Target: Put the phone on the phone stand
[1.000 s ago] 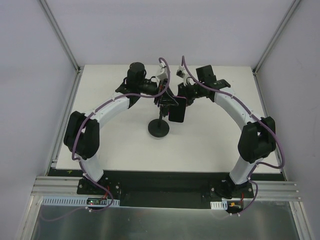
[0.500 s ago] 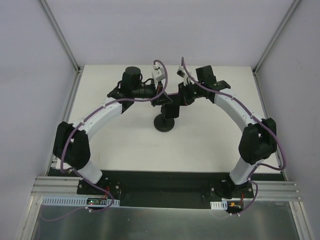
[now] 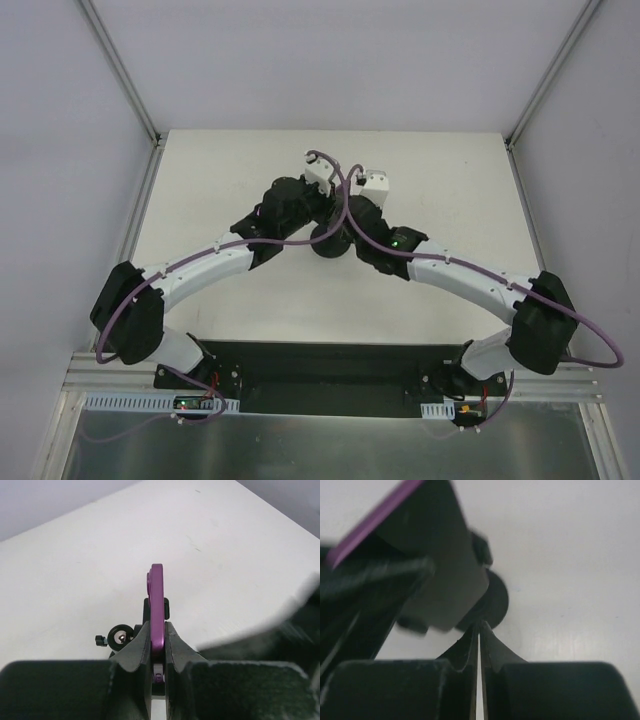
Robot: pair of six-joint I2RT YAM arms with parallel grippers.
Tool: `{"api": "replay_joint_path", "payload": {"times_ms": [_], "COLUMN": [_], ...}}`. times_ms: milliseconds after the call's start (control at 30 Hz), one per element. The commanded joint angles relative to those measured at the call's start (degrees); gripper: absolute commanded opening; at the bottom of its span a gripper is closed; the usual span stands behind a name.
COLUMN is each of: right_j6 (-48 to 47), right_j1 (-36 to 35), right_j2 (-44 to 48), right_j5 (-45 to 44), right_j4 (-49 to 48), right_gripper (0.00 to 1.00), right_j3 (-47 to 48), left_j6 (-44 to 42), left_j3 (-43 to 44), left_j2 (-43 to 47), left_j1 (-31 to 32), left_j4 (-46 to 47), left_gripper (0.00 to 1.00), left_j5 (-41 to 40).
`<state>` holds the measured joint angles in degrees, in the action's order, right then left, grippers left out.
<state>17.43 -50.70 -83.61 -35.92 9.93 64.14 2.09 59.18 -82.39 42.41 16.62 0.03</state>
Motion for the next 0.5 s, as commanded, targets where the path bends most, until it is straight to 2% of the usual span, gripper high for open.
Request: {"api": "replay_joint_path", "payload": {"times_ms": [0, 33, 100, 133, 167, 233, 267, 300, 367, 467], "right_j6": [14.6, 14.7, 10.9, 10.3, 9.6, 11.4, 11.9, 11.1, 8.9, 5.9], "right_j1": [-6.4, -7.2, -11.8, -13.9, -18.0, -19.8, -18.7, -16.8, -12.3, -10.5], "right_j2": [3.1, 4.8, 7.8, 12.4, 14.9, 23.0, 25.5, 29.8, 33.8, 41.4], "right_j5": [-6.4, -4.5, 1.0, 1.3, -0.5, -2.0, 0.7, 3.9, 12.5, 17.1], "right_j4": [3.2, 2.1, -0.3, 1.9, 4.6, 14.3, 16.0, 17.9, 17.8, 14.2], "right_gripper": [0.00, 0.00, 0.49, 0.67, 0.76, 0.77, 0.83, 0.83, 0.83, 0.83], "right_j3": [1.8, 0.9, -1.5, -2.7, -3.7, -10.1, -13.1, -16.6, -25.6, -31.5], "left_j6": [-2.2, -0.7, -0.9, 0.0, 0.7, 2.3, 2.9, 3.4, 4.6, 5.6], "left_j3": [-3.3, -4.4, -6.0, -6.7, -7.6, -9.4, -9.6, -9.5, -9.2, -5.5], "left_j2": [-2.7, -2.3, -1.2, -0.4, 0.6, 3.5, 4.5, 5.9, 7.2, 7.7], "left_j1": [-3.6, -3.6, -3.7, -4.8, -5.7, -8.3, -9.2, -9.7, -11.5, -14.2], "left_j4": [12.7, 14.1, 14.7, 14.6, 14.8, 13.1, 12.1, 11.2, 8.7, 1.9], "left_gripper": [0.00, 0.00, 0.00, 0.00, 0.00, 0.00, 0.00, 0.00, 0.00, 0.00], "left_j5": [-19.4, -18.5, -18.2, -17.2, -14.6, -11.9, -9.3, -8.9, -8.3, -10.7]}}
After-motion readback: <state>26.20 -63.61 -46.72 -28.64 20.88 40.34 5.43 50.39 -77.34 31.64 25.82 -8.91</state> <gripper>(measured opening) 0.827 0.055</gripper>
